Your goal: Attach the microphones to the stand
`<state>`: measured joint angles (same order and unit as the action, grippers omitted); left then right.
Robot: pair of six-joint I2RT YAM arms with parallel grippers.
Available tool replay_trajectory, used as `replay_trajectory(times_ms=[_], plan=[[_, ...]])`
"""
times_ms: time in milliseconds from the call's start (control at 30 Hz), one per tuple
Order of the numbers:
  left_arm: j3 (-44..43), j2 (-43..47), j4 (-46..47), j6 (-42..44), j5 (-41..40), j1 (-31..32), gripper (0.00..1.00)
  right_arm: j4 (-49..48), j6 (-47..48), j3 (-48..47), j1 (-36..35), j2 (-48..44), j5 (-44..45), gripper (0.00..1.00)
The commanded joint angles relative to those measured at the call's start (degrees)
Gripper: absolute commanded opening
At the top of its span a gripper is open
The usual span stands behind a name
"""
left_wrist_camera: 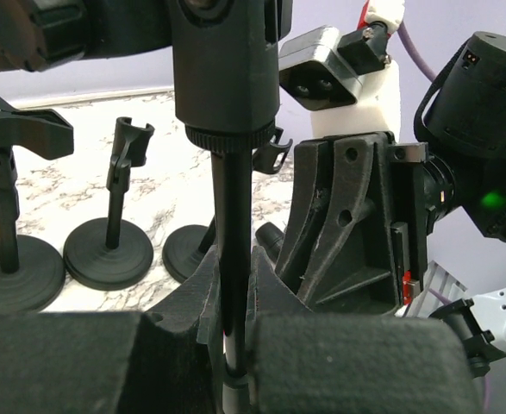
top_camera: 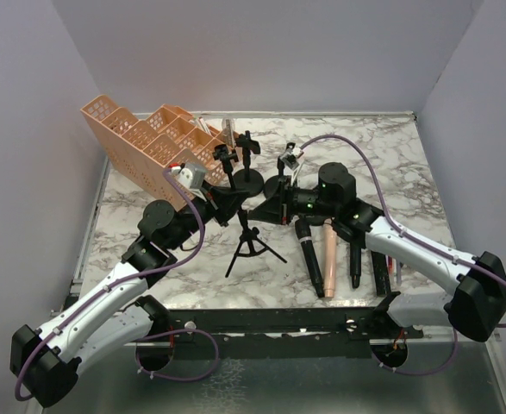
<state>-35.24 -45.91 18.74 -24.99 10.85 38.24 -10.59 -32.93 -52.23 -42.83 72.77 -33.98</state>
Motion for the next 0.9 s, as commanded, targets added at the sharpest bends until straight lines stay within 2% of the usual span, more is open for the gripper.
replay_trajectory(times_ms=[0, 200, 333, 367, 433, 467, 567, 667, 867], plan=[[-1.86, 0.62, 3.49, -0.2, 1.39, 0.35, 0.0, -1.79, -13.13, -1.64, -0.15, 1.76, 6.1, 0.01], [-1.76, 0.65, 3.76, 1.17, -0.11, 0.35, 0.0, 6.65, -29.46, -3.79, -0.15, 1.65, 14.81, 0.01], [-1.07, 0.74, 4.34, 2.23, -1.26, 0.43, 0.0, 7.33, -35.62, -3.38, -0.15, 1.42, 16.84, 0.01], [-0.86, 0.65, 4.41, 2.48, -1.45, 0.36, 0.0, 7.34, -35.71, -3.68, -0.15, 1.55, 16.51, 0.04], [-0.76, 0.56, 4.46, 3.36, -1.65, 0.35, 0.0, 7.72, -34.71, -4.25, -0.15, 1.77, 15.96, 0.25], [-0.62, 0.6, 4.46, 3.82, -2.04, 0.35, 0.0, 7.77, -34.23, -4.05, -0.15, 1.39, 16.16, 0.32], [-0.53, 0.68, 4.55, 5.78, -3.36, 0.4, 0.0, 8.13, -32.26, -3.21, -0.15, -0.79, 18.4, 0.49], [-0.52, 0.42, 4.68, 8.43, -4.07, 0.37, 0.0, 10.34, -27.8, -3.77, -0.15, -2.49, 20.84, 0.57], [2.0, -0.23, 9.68, 17.96, -2.52, 0.38, 0.0, 19.22, -17.57, -5.89, -0.15, -4.35, 28.93, 0.58]])
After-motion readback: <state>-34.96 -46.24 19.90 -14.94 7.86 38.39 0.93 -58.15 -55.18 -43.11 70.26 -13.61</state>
